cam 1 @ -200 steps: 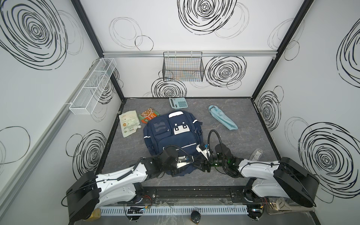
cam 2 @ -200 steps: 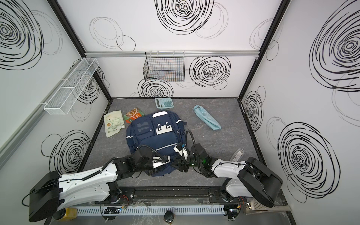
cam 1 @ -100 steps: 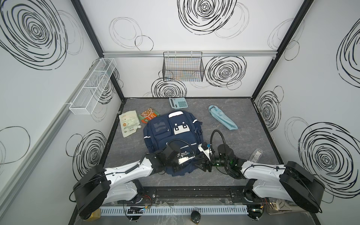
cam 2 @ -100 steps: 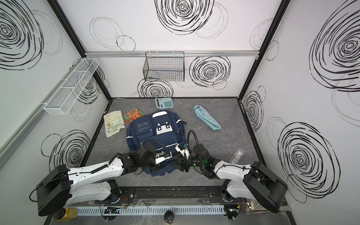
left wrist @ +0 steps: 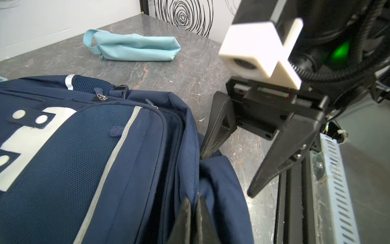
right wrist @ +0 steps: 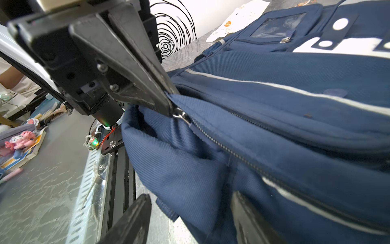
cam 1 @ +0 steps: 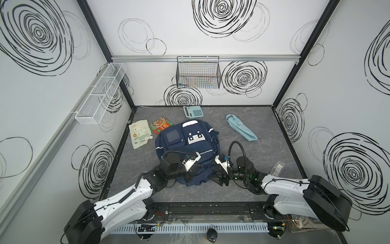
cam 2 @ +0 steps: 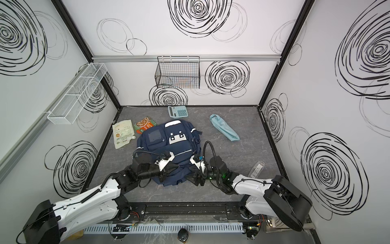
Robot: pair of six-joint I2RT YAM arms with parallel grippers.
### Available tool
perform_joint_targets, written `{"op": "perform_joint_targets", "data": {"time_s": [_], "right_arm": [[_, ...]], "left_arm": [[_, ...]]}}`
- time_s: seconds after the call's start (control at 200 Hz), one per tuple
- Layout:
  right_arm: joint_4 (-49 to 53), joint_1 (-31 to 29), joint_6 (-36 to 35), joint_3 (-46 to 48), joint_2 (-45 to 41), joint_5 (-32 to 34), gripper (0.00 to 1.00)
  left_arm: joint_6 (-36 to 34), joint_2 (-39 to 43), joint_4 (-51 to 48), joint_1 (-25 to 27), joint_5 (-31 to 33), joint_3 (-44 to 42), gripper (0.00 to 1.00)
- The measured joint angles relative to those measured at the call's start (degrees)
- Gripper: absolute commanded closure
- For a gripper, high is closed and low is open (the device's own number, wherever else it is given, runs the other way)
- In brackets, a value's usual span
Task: Pack the student bag
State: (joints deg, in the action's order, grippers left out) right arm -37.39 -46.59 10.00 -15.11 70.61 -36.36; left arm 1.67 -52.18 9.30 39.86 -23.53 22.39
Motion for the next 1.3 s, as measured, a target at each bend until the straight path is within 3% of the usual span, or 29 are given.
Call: {"op": "perform_joint_targets", "data": {"time_s": [0.245, 0.345, 0.445, 0.61, 0.84, 1.126, 1.301], "right_arm": [[-0.4, -1.4, -0.6, 0.1, -0.5, 4.2, 0.36], [-0.6, -1.4, -1.2, 1.5, -7.4, 5.6, 0.53], [-1.0, -1.2, -3.5, 1.6, -13.6, 6.6, 0.6], [1.2, 0.6, -6.8, -2.4, -12.4, 5.0, 0.71], [2.0, 0.9, -8.9, -6.2, -4.1, 2.1, 0.66], [1.9, 0.9, -10.6, -6.7, -1.2, 0.2, 0.55], [1.9, 0.7, -12.2, -7.9, 1.2, -0.9, 0.55]], "left_arm": [[6.6, -1.1, 4.3, -2.3, -4.7, -1.2, 1.0], [7.6, -0.9, 5.9, -2.4, -5.5, -1.2, 1.0], [8.4, -0.6, 7.4, -2.4, -6.3, -1.4, 1.0], [8.9, -0.6, 8.1, -2.5, -6.8, -1.5, 1.0], [9.8, -0.4, 9.3, -2.5, -7.5, -2.4, 1.0], [10.4, -0.3, 10.0, -2.8, -8.2, -2.8, 1.0], [10.8, -0.3, 10.6, -2.9, -8.7, -3.3, 1.0]]}}
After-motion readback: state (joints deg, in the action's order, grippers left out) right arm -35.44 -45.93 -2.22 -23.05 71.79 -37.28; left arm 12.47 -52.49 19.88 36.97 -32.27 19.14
